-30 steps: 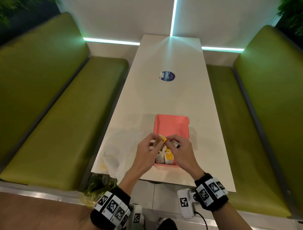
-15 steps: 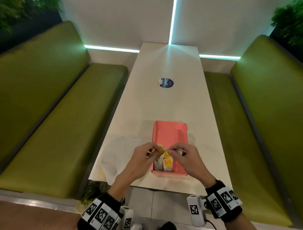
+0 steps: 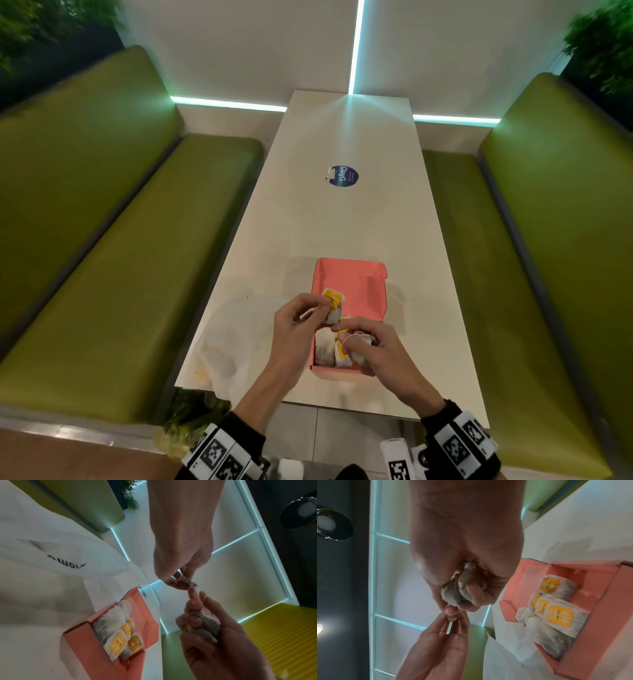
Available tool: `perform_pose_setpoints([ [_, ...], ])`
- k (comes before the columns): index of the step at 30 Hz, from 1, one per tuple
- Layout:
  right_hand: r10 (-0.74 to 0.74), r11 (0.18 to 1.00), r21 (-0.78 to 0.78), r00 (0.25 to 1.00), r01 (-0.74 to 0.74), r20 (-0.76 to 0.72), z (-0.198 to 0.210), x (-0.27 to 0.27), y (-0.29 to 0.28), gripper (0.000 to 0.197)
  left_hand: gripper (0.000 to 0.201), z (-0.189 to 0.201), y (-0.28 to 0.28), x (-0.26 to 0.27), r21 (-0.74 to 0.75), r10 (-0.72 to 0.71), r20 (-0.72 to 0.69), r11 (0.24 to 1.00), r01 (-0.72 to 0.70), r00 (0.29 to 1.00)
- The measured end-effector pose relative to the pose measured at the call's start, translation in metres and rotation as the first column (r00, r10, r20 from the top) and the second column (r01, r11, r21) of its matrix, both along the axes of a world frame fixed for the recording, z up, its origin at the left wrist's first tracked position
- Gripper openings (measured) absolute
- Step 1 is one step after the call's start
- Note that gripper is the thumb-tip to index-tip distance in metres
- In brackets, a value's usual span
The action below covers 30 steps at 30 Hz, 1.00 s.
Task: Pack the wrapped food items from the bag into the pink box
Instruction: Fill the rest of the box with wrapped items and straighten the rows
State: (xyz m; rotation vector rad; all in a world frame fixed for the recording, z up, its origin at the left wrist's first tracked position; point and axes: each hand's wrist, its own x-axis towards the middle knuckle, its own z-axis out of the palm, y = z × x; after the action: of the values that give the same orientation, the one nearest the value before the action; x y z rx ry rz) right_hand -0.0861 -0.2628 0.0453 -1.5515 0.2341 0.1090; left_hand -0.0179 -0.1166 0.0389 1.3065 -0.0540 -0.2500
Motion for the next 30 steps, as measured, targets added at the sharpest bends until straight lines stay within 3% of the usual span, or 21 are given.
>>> perform_pose_setpoints([
  [6, -0.098, 0.987, 0.125, 0.994, 0.103, -0.048, 0.001, 0.001, -0.004, 0.011, 0.008, -0.004, -0.006, -0.002, -0.025, -0.047, -0.087, 0.999, 0.045, 0.995],
  [12, -0.025, 0.975, 0.219, 0.999, 0.03, -0.029, 0.002, -0.004, -0.007, 0.017, 0.011, -0.005, -0.008, 0.001, 0.051, -0.024, -0.038, 0.998, 0.025, 0.999],
  [16, -0.019, 0.999, 0.038, 1.0, 0.02, -0.018, 0.005, -0.004, -0.006, 0.023, 0.008, -0.003, -0.01, 0.0, 0.111, 0.013, 0.03, 0.994, -0.017, 0.999],
  [18, -0.005, 0.99, -0.137, 0.998, 0.014, 0.068, 0.004, -0.005, -0.005, 0.022, 0.008, -0.002, -0.01, 0.0, 0.16, 0.011, 0.085, 0.987, -0.025, 0.996],
  [21, 0.008, 0.942, -0.331, 0.985, 0.05, 0.172, 0.001, -0.007, 0.0, 0.035, 0.007, -0.001, -0.011, 0.0, 0.186, -0.004, 0.121, 0.982, -0.019, 0.993],
  [24, 0.088, 0.92, -0.391, 0.968, 0.012, 0.237, -0.002, -0.013, 0.003, 0.043, 0.004, 0.0, -0.01, -0.002, 0.129, 0.012, 0.09, 0.991, -0.024, 0.996],
  [28, 0.261, 0.871, -0.469, 0.946, -0.144, 0.194, -0.009, -0.024, -0.001, 0.046, 0.009, -0.004, -0.008, -0.002, 0.132, 0.053, 0.149, 0.989, -0.073, 0.987],
  [30, 0.196, 0.873, -0.484, 0.955, -0.066, 0.224, -0.003, -0.023, -0.009, 0.041, 0.01, -0.007, -0.006, -0.002, 0.126, 0.035, 0.173, 0.99, -0.057, 0.984],
])
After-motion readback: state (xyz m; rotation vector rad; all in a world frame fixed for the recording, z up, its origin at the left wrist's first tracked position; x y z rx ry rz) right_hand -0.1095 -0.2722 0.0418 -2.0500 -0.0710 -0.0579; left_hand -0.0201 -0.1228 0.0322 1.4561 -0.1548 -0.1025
